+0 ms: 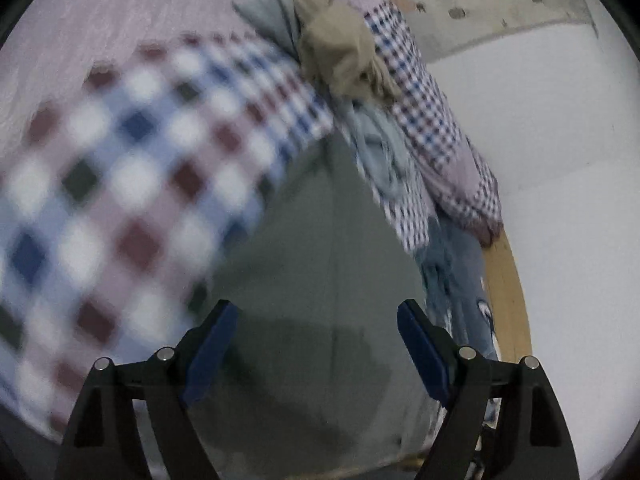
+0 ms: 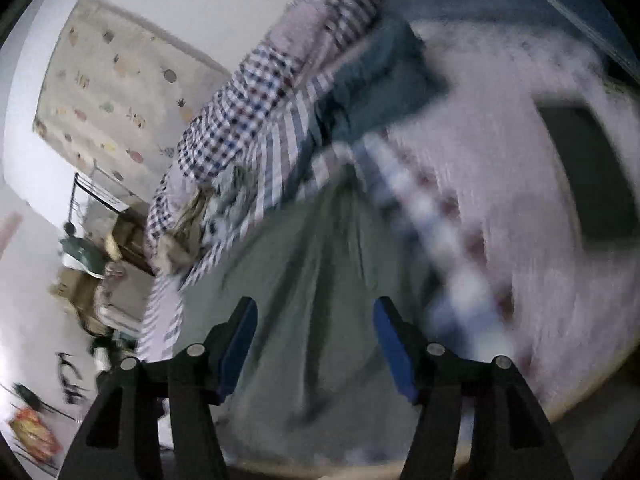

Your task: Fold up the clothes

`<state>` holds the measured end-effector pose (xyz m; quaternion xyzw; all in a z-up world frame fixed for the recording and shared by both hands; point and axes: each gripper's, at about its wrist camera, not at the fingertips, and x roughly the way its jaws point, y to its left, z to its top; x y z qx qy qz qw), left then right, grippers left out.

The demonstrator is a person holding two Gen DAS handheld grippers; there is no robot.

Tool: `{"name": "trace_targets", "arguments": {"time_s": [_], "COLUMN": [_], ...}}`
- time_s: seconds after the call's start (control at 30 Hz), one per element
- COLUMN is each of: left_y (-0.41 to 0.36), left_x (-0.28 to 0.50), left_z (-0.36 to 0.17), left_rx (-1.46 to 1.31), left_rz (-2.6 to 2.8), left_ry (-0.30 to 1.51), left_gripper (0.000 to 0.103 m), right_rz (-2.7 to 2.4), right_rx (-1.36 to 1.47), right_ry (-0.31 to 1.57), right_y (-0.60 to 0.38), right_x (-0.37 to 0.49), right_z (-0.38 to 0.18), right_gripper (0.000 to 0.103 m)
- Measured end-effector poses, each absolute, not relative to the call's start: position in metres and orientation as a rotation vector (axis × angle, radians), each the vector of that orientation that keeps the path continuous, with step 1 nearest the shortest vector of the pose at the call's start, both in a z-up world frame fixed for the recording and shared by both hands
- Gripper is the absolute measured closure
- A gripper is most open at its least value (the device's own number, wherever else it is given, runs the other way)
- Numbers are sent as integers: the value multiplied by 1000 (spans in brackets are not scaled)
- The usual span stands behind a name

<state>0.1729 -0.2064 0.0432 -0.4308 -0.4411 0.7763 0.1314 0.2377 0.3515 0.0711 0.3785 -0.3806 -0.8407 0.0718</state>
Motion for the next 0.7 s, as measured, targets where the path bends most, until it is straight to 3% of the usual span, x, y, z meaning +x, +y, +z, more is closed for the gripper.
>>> {"name": "trace_targets", "arguments": {"time_s": [0.2, 0.47, 0.57, 0.63, 0.67, 0.7], "left_y": [-149, -122, -118, -117, -116, -116], "left_x": [219, 217, 217, 216, 214, 211], "left_z": [27, 17, 18, 18, 18, 17], "left_rx": [-1291, -1331, -1329, -1329, -1331, -1335], "left_rz": [2163, 2117, 2129, 2130, 2124, 2119], "left_ry": [-1214, -1172, -1142, -1136, -1139, -1141], "left_gripper": [18, 18, 23, 41, 58, 65], "right_rz": [-2404, -2314, -2302, -2297, -2298, -2302], "right_rx": [1198, 1256, 1270, 1266, 1268, 1271], "right_ry": [-1066, -1074, -1073, -1077, -1076, -1074], "right_y": [303, 275, 268, 266, 265, 265], "right_x": [251, 237, 231, 226, 224, 223], "right_z": [43, 22, 16, 14, 13, 13], "right_gripper": [39, 43, 45, 47, 49, 54]}}
